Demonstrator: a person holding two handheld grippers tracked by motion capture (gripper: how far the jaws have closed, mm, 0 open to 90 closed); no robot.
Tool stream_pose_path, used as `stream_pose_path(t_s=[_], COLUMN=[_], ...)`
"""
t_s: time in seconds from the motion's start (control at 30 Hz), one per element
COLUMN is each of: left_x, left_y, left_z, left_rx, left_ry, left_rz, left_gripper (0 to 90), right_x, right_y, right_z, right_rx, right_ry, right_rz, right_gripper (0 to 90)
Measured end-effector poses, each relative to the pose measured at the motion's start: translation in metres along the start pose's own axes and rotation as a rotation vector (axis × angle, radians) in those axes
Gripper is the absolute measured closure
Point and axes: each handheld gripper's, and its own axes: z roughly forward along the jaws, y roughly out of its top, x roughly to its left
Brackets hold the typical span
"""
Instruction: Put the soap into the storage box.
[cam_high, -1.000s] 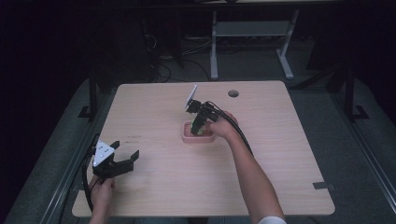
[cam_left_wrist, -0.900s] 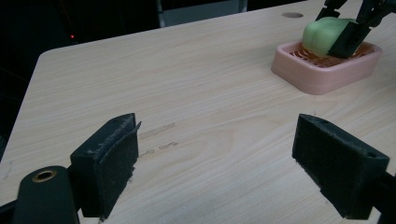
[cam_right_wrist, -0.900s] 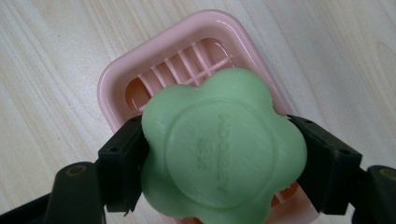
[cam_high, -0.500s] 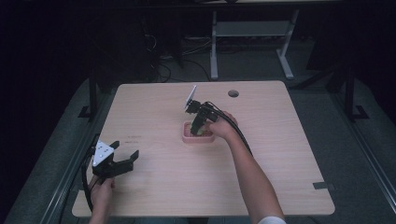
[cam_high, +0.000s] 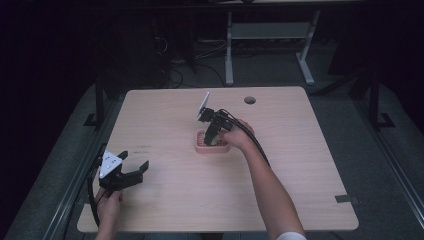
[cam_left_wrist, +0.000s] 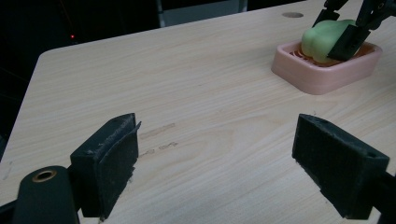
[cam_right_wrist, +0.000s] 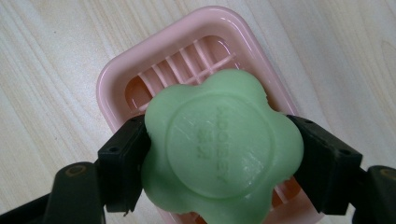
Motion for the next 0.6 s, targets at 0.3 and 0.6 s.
stream_pose_path(t_s=[0.3,0.6], left_x=[-0.0005,-0.0005], left_y=[0.0001,0.0003], left_z=[0.0005,0.0003], left_rx=[-0.003,-0.002], left_ry=[0.000,0.000], left_rz=[-0.003,-0.001], left_gripper=[14.2,14.2], right_x=[-0.0008,-0.0016], right_y=[-0.0010,-0.0016], right_z=[-0.0008,-0.0034], right_rx=[0.004,-0.004], right_ry=[-0.004,-0.002], right_rz=[0.009,0.008], right_gripper=[25.1,25.1])
